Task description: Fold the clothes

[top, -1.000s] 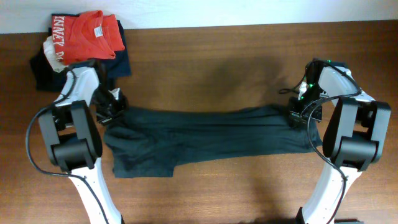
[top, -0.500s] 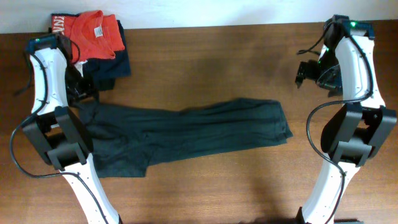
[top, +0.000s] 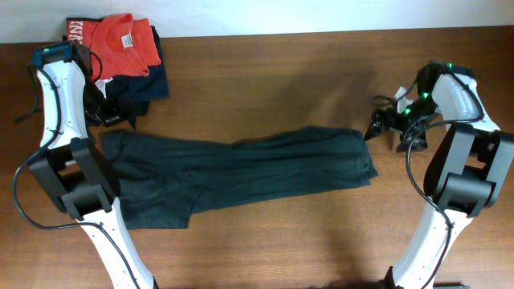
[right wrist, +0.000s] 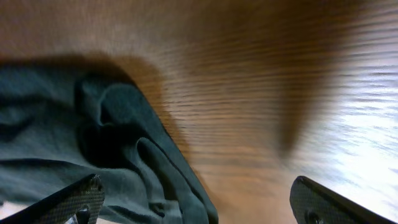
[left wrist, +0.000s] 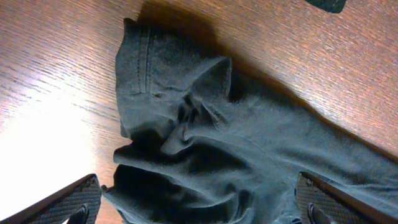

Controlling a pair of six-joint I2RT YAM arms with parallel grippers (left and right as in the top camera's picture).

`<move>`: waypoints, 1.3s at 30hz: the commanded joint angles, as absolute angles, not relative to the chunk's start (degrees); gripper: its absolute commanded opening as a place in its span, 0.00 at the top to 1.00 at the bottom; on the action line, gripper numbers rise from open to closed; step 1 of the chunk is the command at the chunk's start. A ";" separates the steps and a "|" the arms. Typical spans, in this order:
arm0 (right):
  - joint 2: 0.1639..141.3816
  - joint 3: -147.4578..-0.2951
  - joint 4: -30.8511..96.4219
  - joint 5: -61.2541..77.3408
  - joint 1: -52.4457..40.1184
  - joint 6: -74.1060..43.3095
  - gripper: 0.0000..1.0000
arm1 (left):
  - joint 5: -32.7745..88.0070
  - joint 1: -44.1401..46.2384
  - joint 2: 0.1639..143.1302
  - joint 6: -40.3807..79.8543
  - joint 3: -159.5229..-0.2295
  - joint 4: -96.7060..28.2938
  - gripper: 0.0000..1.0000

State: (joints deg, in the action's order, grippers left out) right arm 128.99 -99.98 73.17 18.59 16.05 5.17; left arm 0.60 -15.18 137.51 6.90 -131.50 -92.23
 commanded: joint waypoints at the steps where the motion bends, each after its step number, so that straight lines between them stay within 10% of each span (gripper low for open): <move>1: 129.08 -95.18 69.97 24.38 15.11 10.20 0.01 | 0.67 -15.27 137.69 6.76 -132.35 -91.92 0.01; 7: 129.08 -87.44 66.15 26.39 10.63 13.08 0.10 | 1.91 -15.27 137.69 6.76 -132.35 -91.59 0.01; 14: 129.05 -86.13 63.99 20.32 7.55 4.49 0.95 | 3.25 -15.27 137.69 6.76 -132.35 -91.11 0.01; 29: 127.42 -109.86 86.61 -0.32 18.44 -8.01 0.96 | 9.23 -14.94 137.69 6.76 -132.35 -91.55 0.01; 39: 127.42 -115.57 92.60 6.83 5.39 -8.05 0.96 | 9.23 -13.26 137.69 6.76 -132.35 -90.74 0.01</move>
